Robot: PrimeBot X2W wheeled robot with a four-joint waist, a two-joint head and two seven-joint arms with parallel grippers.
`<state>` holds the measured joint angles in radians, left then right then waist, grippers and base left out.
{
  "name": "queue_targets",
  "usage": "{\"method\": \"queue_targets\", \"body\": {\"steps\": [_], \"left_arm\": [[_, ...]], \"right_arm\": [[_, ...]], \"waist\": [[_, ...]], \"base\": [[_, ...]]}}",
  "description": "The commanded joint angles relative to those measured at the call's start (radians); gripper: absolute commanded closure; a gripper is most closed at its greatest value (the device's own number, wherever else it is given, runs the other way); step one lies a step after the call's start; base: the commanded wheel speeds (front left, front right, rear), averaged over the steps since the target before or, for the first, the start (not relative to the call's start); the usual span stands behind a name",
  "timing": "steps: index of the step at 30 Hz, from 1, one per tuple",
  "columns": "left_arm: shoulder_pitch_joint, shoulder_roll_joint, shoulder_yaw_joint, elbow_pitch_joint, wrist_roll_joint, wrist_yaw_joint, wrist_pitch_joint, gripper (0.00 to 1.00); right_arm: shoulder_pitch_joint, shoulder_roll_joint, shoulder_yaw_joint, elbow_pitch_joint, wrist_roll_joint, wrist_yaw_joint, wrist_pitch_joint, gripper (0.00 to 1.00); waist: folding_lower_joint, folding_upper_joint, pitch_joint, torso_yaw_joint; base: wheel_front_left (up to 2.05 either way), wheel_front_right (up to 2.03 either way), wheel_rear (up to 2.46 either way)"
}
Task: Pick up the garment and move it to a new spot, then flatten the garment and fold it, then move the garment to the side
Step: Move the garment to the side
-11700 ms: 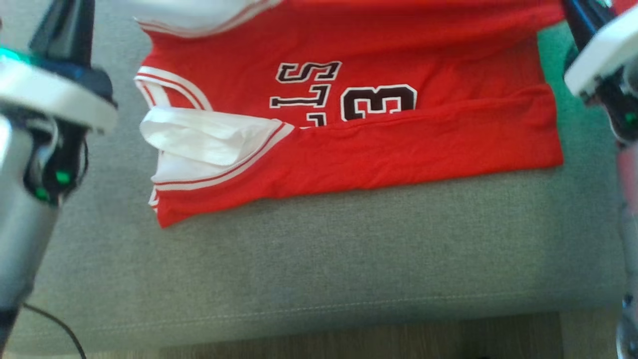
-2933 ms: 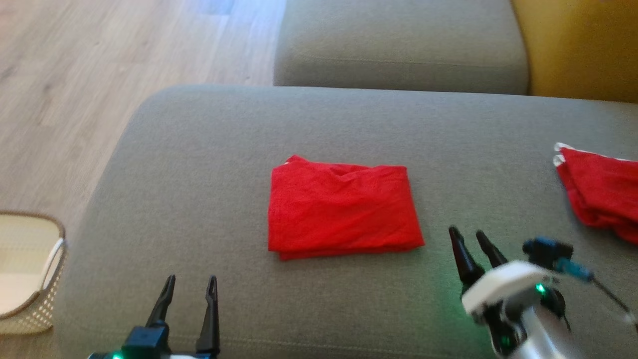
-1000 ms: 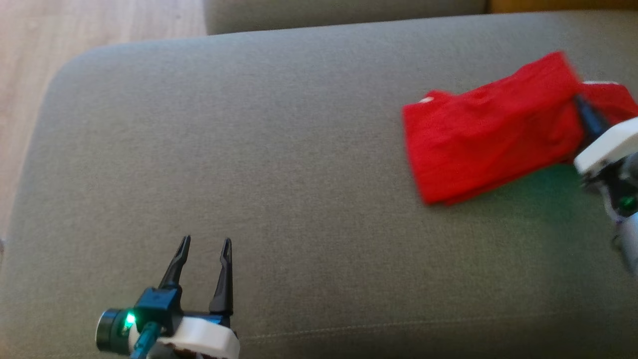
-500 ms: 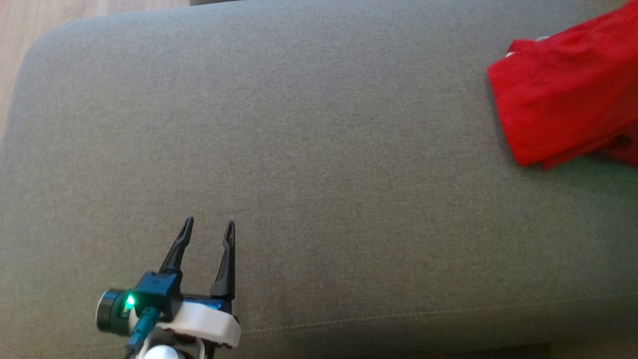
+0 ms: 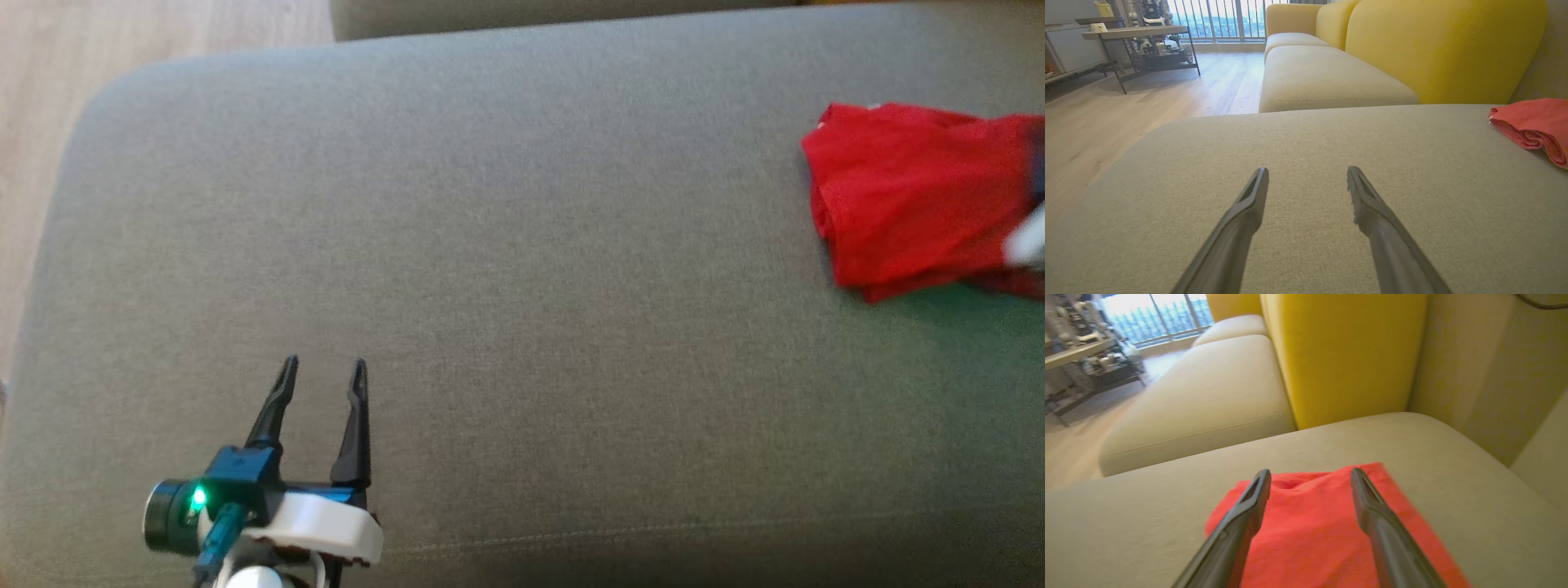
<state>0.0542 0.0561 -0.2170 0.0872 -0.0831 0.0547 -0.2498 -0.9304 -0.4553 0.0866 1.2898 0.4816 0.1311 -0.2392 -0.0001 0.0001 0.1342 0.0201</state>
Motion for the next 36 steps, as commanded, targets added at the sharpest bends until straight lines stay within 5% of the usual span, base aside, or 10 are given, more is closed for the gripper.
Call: {"method": "queue_targets", "body": {"steps": [1, 7, 16, 20, 27, 36], "left_arm": [[-0.017, -0.005, 0.038, -0.039, -0.009, 0.014, -0.012, 0.00], [-0.002, -0.005, 0.038, -0.047, -0.040, 0.031, -0.012, 0.00], [0.041, -0.006, 0.038, -0.086, -0.061, 0.022, -0.012, 0.00], [0.047, -0.006, 0.038, -0.100, -0.063, 0.024, -0.012, 0.00], [0.078, -0.006, 0.040, -0.122, -0.037, 0.033, -0.012, 0.00], [0.110, -0.006, 0.042, -0.124, -0.023, 0.044, -0.012, 0.00]], "right_arm": [[0.017, 0.048, 0.027, -0.041, -0.023, 0.000, -0.017, 0.00], [0.171, 0.175, 0.019, -0.248, -0.086, 0.000, -0.022, 0.00], [0.666, 0.400, -0.183, -0.973, -0.452, 0.000, -0.022, 0.00], [0.829, 0.404, -0.140, -1.149, -0.382, 0.000, -0.022, 0.00], [1.010, 0.405, -0.061, -1.213, -0.424, 0.000, -0.022, 0.00], [1.020, 0.405, -0.073, -1.214, -0.412, 0.000, -0.023, 0.00]], "waist": [[0.0001, -0.0001, -0.027, 0.012], [0.0001, -0.0001, -0.079, 0.032], [0.0001, -0.0001, -0.155, 0.066], [0.0001, -0.0001, -0.166, 0.081], [0.0001, -0.0001, -0.196, 0.074], [0.0001, -0.0001, -0.214, 0.047]], "base": [[0.00, 0.00, 0.00], [0.00, 0.00, 0.00], [0.00, 0.00, 0.00], [0.00, 0.00, 0.00], [0.00, 0.00, 0.00], [0.00, 0.00, 0.00]]}}
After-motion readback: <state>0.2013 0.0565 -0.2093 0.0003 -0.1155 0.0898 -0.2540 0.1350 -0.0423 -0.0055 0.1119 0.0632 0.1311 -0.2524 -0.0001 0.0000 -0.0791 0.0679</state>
